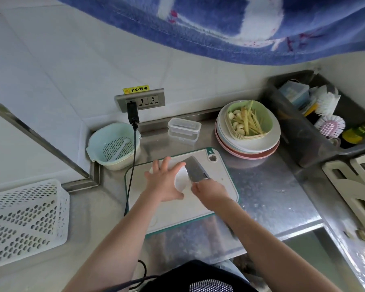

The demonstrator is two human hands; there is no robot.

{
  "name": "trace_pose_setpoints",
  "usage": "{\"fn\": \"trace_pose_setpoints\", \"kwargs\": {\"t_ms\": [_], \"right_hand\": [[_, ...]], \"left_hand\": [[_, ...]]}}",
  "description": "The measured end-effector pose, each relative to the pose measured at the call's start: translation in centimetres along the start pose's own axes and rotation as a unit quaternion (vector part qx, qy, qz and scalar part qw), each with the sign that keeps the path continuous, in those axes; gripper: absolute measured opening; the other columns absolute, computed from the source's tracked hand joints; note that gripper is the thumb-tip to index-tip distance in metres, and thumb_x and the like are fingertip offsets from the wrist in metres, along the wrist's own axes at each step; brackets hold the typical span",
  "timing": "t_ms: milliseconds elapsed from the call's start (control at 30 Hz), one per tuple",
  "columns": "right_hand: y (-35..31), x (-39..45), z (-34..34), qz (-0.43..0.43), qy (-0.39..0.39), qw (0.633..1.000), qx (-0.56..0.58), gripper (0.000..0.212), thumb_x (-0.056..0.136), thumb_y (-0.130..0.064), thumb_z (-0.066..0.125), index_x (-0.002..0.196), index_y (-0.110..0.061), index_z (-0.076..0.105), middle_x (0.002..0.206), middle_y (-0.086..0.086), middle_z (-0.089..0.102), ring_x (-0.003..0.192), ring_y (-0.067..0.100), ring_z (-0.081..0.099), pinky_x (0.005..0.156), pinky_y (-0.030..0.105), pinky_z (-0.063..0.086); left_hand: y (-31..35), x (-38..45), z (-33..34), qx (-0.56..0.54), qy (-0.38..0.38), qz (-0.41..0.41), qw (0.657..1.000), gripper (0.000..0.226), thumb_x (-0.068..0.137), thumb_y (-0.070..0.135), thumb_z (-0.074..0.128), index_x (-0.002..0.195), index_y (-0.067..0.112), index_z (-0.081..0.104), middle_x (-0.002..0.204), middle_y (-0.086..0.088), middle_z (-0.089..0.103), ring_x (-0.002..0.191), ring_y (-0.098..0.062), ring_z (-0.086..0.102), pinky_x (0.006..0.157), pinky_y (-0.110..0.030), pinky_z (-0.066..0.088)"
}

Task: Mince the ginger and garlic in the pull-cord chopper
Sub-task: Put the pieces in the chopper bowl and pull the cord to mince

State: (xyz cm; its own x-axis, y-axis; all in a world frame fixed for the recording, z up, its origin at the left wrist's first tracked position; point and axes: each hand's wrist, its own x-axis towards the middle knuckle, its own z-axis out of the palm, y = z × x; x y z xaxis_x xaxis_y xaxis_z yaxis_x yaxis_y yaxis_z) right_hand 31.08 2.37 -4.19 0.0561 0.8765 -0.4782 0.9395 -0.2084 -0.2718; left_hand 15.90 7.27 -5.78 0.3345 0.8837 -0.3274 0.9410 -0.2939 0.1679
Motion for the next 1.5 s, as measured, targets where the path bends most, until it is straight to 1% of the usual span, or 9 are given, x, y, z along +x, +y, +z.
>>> {"fn": "trace_pose_setpoints", "kwargs": {"t_ms": [167, 300, 400, 667, 900, 967, 1167, 1400, 1500], "right_hand": [[9.0, -0.7, -0.9, 0.246, -0.025, 0.968, 0.027, 0.036, 0.092, -0.019, 0.038, 0.117, -0.010, 0.062, 0.121, 0.013, 0.062, 0.110, 0.032, 0.058, 0.087, 0.035, 0.046], [1.9, 1.1, -0.9, 0.028, -0.019, 0.999, -0.009, 0.026, 0.091, -0.015, 0.040, 0.096, -0.004, 0.063, 0.107, 0.017, 0.065, 0.101, 0.034, 0.061, 0.073, 0.032, 0.045], [-4.1, 0.3, -0.6, -0.100, -0.020, 0.994, -0.042, 0.031, 0.100, -0.021, 0.033, 0.106, -0.005, 0.059, 0.104, 0.017, 0.061, 0.096, 0.032, 0.059, 0.070, 0.032, 0.041], [9.5, -1.0, -1.5, 0.264, -0.006, 0.964, 0.009, 0.034, 0.093, -0.018, 0.040, 0.116, -0.013, 0.064, 0.122, 0.011, 0.063, 0.111, 0.030, 0.059, 0.084, 0.034, 0.046], [-3.4, -0.2, -0.8, -0.060, -0.004, 0.998, -0.022, 0.039, 0.100, -0.027, 0.031, 0.110, -0.004, 0.061, 0.113, 0.018, 0.061, 0.105, 0.035, 0.058, 0.079, 0.033, 0.043], [-2.8, 0.1, -0.8, -0.052, 0.015, 0.997, -0.049, 0.037, 0.099, -0.027, 0.034, 0.109, -0.006, 0.062, 0.114, 0.017, 0.061, 0.105, 0.034, 0.058, 0.081, 0.033, 0.042], [8.2, -0.2, -0.7, 0.223, 0.000, 0.973, -0.061, 0.034, 0.091, -0.021, 0.039, 0.112, -0.017, 0.066, 0.116, 0.007, 0.065, 0.107, 0.027, 0.060, 0.091, 0.033, 0.042], [-2.4, 0.8, 0.7, -0.128, 0.047, 0.980, -0.144, 0.029, 0.095, -0.018, 0.038, 0.104, -0.012, 0.065, 0.106, 0.011, 0.067, 0.104, 0.030, 0.059, 0.087, 0.037, 0.038], [-1.3, 1.4, 0.3, -0.074, 0.045, 0.981, -0.171, 0.037, 0.098, -0.024, 0.033, 0.109, -0.011, 0.065, 0.114, 0.012, 0.064, 0.108, 0.029, 0.057, 0.090, 0.033, 0.039]], "left_hand": [[0.2, -0.1, 0.0, -0.006, 0.010, -0.005, 1.000, 0.098, 0.052, 0.051, 0.073, 0.134, 0.053, 0.018, 0.143, 0.005, 0.012, 0.132, -0.034, 0.013, 0.093, -0.052, 0.034], [0.3, 0.2, 0.1, -0.001, 0.010, -0.008, 1.000, 0.097, 0.054, 0.052, 0.072, 0.135, 0.052, 0.018, 0.144, 0.003, 0.012, 0.131, -0.034, 0.014, 0.093, -0.052, 0.033], [0.2, 0.2, 0.0, -0.008, 0.002, -0.023, 1.000, 0.093, 0.059, 0.057, 0.069, 0.136, 0.053, 0.017, 0.147, 0.002, 0.009, 0.133, -0.036, 0.012, 0.095, -0.055, 0.032], [-0.1, 0.1, -0.1, -0.024, 0.021, -0.028, 0.999, 0.098, 0.051, 0.051, 0.075, 0.133, 0.050, 0.022, 0.141, 0.003, 0.014, 0.130, -0.033, 0.017, 0.092, -0.051, 0.033], [-0.3, 0.2, 0.0, -0.021, 0.020, -0.025, 0.999, 0.090, 0.057, 0.054, 0.070, 0.133, 0.053, 0.021, 0.146, 0.001, 0.011, 0.131, -0.036, 0.015, 0.092, -0.053, 0.034], [-0.5, 0.2, 0.0, -0.022, 0.020, -0.025, 0.999, 0.093, 0.055, 0.053, 0.071, 0.133, 0.053, 0.020, 0.145, 0.002, 0.012, 0.132, -0.036, 0.015, 0.092, -0.053, 0.034], [-0.4, 0.2, -0.2, -0.031, 0.021, -0.027, 0.999, 0.096, 0.051, 0.049, 0.074, 0.131, 0.052, 0.021, 0.142, 0.004, 0.013, 0.132, -0.034, 0.014, 0.093, -0.051, 0.033], [-0.5, 0.4, 0.0, -0.031, 0.022, -0.024, 0.999, 0.094, 0.056, 0.055, 0.074, 0.134, 0.051, 0.021, 0.145, 0.002, 0.011, 0.134, -0.036, 0.011, 0.094, -0.055, 0.034], [-0.6, 0.4, 0.0, -0.024, 0.024, -0.022, 0.999, 0.097, 0.054, 0.055, 0.074, 0.133, 0.053, 0.020, 0.146, 0.004, 0.011, 0.135, -0.035, 0.011, 0.094, -0.053, 0.034]]}}
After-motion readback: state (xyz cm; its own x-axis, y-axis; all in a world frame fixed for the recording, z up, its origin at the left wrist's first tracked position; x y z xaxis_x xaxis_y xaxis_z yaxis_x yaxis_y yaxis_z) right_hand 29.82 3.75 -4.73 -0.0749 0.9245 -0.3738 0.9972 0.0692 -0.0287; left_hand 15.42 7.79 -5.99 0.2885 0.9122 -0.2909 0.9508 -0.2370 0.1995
